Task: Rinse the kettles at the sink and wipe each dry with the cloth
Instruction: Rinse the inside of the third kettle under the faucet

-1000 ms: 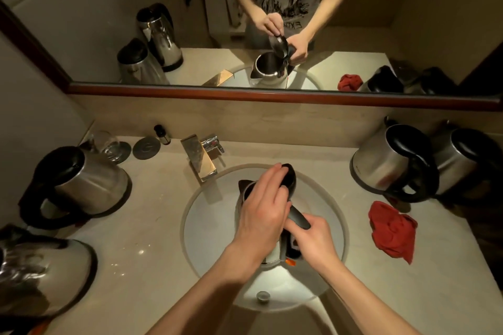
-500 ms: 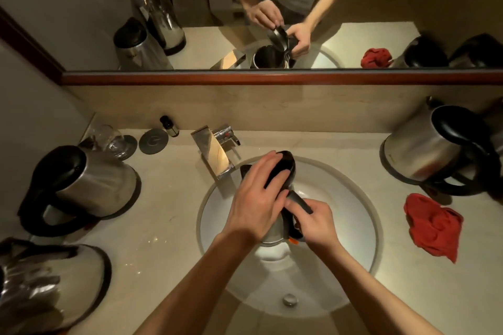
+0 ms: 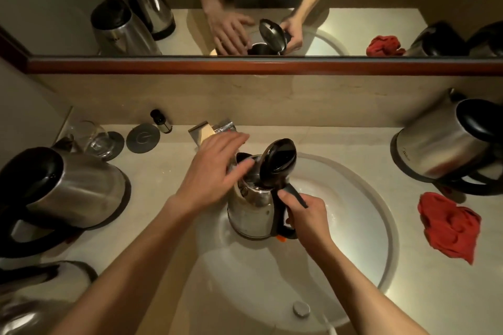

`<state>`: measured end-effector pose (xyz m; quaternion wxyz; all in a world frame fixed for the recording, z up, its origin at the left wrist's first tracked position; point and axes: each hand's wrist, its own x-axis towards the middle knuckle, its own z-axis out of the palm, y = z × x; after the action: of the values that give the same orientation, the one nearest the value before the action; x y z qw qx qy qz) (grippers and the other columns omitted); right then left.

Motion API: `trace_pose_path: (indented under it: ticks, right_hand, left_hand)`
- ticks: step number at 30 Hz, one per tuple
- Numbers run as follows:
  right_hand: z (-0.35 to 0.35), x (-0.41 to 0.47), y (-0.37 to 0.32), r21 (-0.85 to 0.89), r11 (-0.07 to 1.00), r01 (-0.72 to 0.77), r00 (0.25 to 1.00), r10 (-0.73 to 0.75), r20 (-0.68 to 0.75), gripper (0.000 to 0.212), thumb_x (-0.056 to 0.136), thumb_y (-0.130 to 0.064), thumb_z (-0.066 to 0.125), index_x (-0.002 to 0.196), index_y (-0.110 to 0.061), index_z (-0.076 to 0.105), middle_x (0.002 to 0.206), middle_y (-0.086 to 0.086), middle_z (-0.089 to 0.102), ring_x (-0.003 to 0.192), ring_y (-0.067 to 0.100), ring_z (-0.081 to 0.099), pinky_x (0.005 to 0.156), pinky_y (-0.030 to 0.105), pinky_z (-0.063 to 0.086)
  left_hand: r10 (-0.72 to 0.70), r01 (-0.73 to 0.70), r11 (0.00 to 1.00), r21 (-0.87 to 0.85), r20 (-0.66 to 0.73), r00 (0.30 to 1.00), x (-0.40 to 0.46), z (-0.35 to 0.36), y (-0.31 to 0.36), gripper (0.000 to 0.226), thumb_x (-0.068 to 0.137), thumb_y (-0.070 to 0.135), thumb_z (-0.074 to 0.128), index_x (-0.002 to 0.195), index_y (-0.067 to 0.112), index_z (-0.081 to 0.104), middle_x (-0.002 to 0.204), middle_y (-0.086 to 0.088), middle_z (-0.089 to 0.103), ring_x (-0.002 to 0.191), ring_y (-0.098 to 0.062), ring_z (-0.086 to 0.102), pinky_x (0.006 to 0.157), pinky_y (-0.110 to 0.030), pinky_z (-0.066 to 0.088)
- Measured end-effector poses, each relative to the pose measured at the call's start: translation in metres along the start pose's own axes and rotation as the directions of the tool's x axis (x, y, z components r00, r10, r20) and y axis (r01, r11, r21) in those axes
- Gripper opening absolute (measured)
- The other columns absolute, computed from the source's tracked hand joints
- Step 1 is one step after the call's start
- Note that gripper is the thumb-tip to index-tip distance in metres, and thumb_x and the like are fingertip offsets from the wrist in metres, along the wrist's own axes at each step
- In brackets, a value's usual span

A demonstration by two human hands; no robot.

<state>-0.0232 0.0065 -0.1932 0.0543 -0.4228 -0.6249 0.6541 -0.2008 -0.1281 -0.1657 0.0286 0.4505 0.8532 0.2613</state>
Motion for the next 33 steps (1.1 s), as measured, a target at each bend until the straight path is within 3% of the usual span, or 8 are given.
trace_pose_path:
  ticks: [5, 9, 12, 15, 20, 24, 28, 33]
  right_hand:
    - [0.01, -0.003, 0.004, 0.033, 0.999, 0.026, 0.999, -0.025, -0.028, 0.043, 0.094, -0.021, 0.071, 0.064, -0.007, 0.045, 0.056, 0.006, 0.035, 0.043, 0.012, 0.034, 0.04, 0.022, 0.032]
    - [0.021, -0.002, 0.012, 0.02, 0.998, 0.063, 0.997, -0.062, -0.054, 0.055, 0.072, -0.045, 0.076, 0.063, 0.001, 0.046, 0.056, 0.007, 0.04, 0.053, 0.021, 0.039, 0.052, 0.037, 0.037]
    - [0.022, 0.003, 0.019, -0.01, 0.994, 0.11, 0.992, -0.11, -0.063, 0.048, 0.069, -0.048, 0.077, 0.056, -0.01, 0.05, 0.053, 0.009, 0.045, 0.052, 0.023, 0.044, 0.054, 0.041, 0.039]
    - [0.021, 0.005, 0.019, 0.001, 0.991, 0.132, 0.987, -0.131, -0.091, 0.052, 0.067, -0.051, 0.076, 0.058, -0.005, 0.053, 0.052, 0.004, 0.044, 0.051, 0.022, 0.043, 0.054, 0.04, 0.042]
    - [0.029, 0.001, 0.017, -0.023, 0.989, 0.145, 0.98, -0.147, -0.138, 0.06, 0.066, -0.054, 0.076, 0.062, -0.001, 0.05, 0.054, -0.001, 0.038, 0.056, 0.019, 0.037, 0.057, 0.038, 0.041]
    - [0.027, -0.003, 0.017, -0.019, 0.992, 0.122, 0.981, -0.124, -0.147, 0.052, 0.078, -0.038, 0.083, 0.057, -0.005, 0.048, 0.052, -0.002, 0.039, 0.052, 0.017, 0.038, 0.055, 0.036, 0.041]
    - [0.021, -0.004, 0.021, -0.054, 0.985, 0.163, 0.978, -0.169, -0.124, 0.051, 0.086, -0.022, 0.082, 0.061, 0.007, 0.048, 0.051, 0.001, 0.041, 0.049, 0.017, 0.041, 0.05, 0.031, 0.04]
    - [0.019, -0.003, 0.022, -0.092, 0.981, 0.169, 0.98, -0.177, -0.091, 0.048, 0.088, -0.018, 0.081, 0.056, -0.005, 0.047, 0.045, -0.005, 0.039, 0.042, 0.014, 0.04, 0.043, 0.02, 0.036]
  left_hand:
    - [0.008, -0.012, 0.997, 0.082, 0.048, 0.999, 0.03, -0.006, -0.025, 0.05, 0.096, 0.045, 0.048, 0.138, 0.019, 0.057, 0.14, -0.004, 0.057, 0.134, -0.024, 0.046, 0.113, -0.045, 0.029]
    - [-0.009, -0.009, 0.991, 0.133, 0.136, 0.991, 0.052, -0.009, -0.029, 0.041, 0.096, 0.042, 0.055, 0.132, 0.022, 0.063, 0.136, 0.0, 0.061, 0.131, -0.022, 0.05, 0.112, -0.045, 0.028]
    - [-0.006, -0.013, 0.994, 0.105, 0.172, 0.985, 0.065, -0.011, -0.034, 0.031, 0.092, 0.04, 0.065, 0.117, 0.024, 0.072, 0.124, 0.005, 0.069, 0.12, -0.018, 0.058, 0.105, -0.041, 0.038]
    - [0.008, -0.019, 0.998, 0.052, 0.203, 0.979, 0.071, -0.012, -0.04, 0.026, 0.088, 0.04, 0.071, 0.107, 0.023, 0.076, 0.115, 0.006, 0.073, 0.109, -0.015, 0.064, 0.096, -0.037, 0.047]
    - [-0.004, -0.006, 0.999, 0.05, 0.198, 0.98, 0.072, -0.009, -0.044, 0.024, 0.088, 0.044, 0.068, 0.107, 0.03, 0.076, 0.113, 0.011, 0.072, 0.106, -0.013, 0.064, 0.091, -0.035, 0.049]
    - [-0.057, 0.049, 0.998, 0.046, 0.204, 0.977, 0.074, -0.007, -0.045, 0.024, 0.088, 0.048, 0.068, 0.106, 0.034, 0.076, 0.111, 0.014, 0.072, 0.105, -0.014, 0.064, 0.085, -0.032, 0.046]
    - [-0.12, 0.115, 0.993, 0.037, 0.208, 0.971, 0.075, -0.006, -0.041, 0.025, 0.088, 0.049, 0.069, 0.107, 0.035, 0.075, 0.11, 0.014, 0.073, 0.104, -0.014, 0.064, 0.09, -0.035, 0.048]
    - [-0.162, 0.151, 0.986, 0.075, 0.165, 0.973, 0.075, -0.004, -0.035, 0.024, 0.09, 0.049, 0.066, 0.108, 0.036, 0.075, 0.112, 0.014, 0.073, 0.106, -0.015, 0.064, 0.092, -0.035, 0.044]
